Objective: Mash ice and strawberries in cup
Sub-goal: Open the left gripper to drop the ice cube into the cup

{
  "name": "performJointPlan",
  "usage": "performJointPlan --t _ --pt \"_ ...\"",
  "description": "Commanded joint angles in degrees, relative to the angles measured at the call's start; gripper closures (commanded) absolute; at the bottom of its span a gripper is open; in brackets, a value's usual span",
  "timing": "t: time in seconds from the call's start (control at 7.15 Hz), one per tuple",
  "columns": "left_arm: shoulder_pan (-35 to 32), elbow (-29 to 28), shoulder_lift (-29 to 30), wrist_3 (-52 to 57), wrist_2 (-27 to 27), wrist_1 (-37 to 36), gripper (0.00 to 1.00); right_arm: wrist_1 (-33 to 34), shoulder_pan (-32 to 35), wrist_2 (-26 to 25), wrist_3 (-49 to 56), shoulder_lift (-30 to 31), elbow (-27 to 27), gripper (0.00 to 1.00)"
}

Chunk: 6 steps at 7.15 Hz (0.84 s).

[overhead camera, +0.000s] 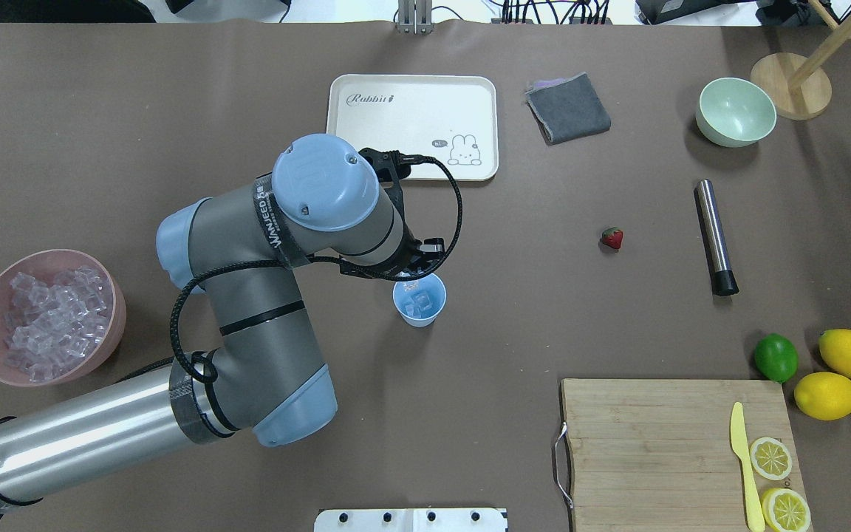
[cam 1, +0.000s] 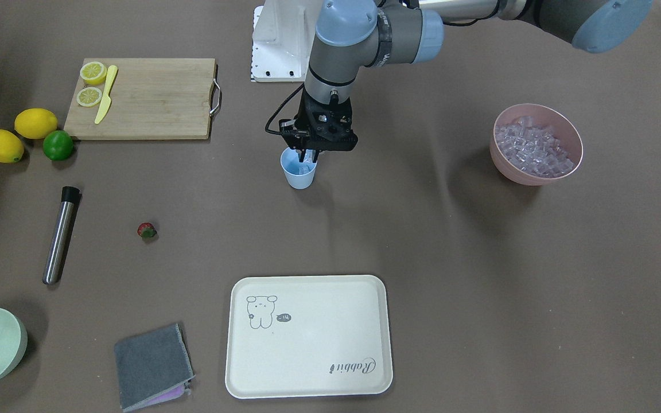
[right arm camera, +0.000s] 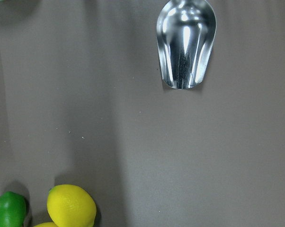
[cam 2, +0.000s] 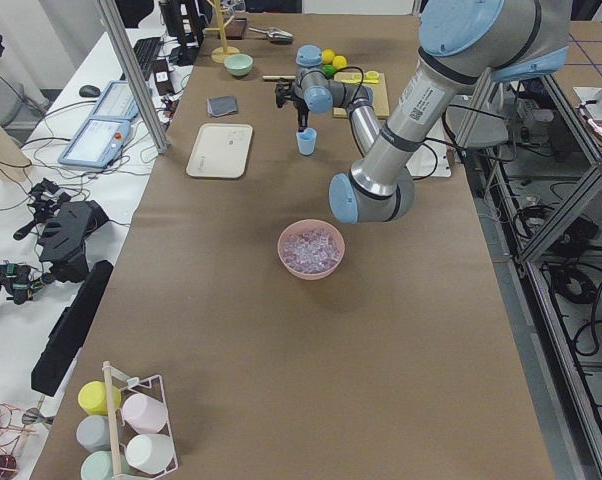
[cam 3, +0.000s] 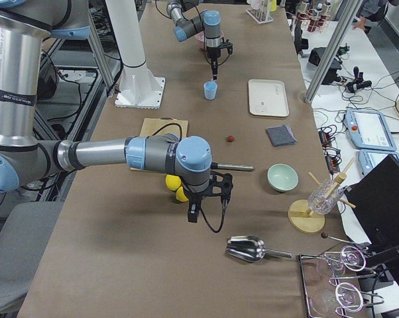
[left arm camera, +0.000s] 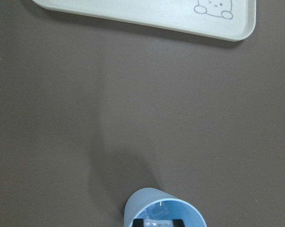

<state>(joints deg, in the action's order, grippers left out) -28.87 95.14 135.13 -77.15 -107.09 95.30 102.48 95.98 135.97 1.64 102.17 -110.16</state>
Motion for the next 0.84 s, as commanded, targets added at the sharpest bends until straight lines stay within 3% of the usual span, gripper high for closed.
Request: performJointPlan --t 0.0,0.28,0.42,0.7 --pt "0.7 0.3 -0.2 0.2 1.3 0.7 0.03 0.0 0.0 0.0 0.0 0.3 -0.1 0.0" --pt "-0.1 2.9 -2.2 0.9 0.9 0.5 0.03 0.0 0.0 0.0 0.0 0.3 -0.1 0.0" --pt "-1.7 6.9 -6.8 4.6 -1.7 0.2 0.03 0.0 0.0 0.0 0.0 0.4 -0.1 0.0" --pt "-9.1 8.6 -12.9 8.2 -10.8 0.0 0.03 0.0 0.0 0.0 0.0 0.5 0.1 0.0"
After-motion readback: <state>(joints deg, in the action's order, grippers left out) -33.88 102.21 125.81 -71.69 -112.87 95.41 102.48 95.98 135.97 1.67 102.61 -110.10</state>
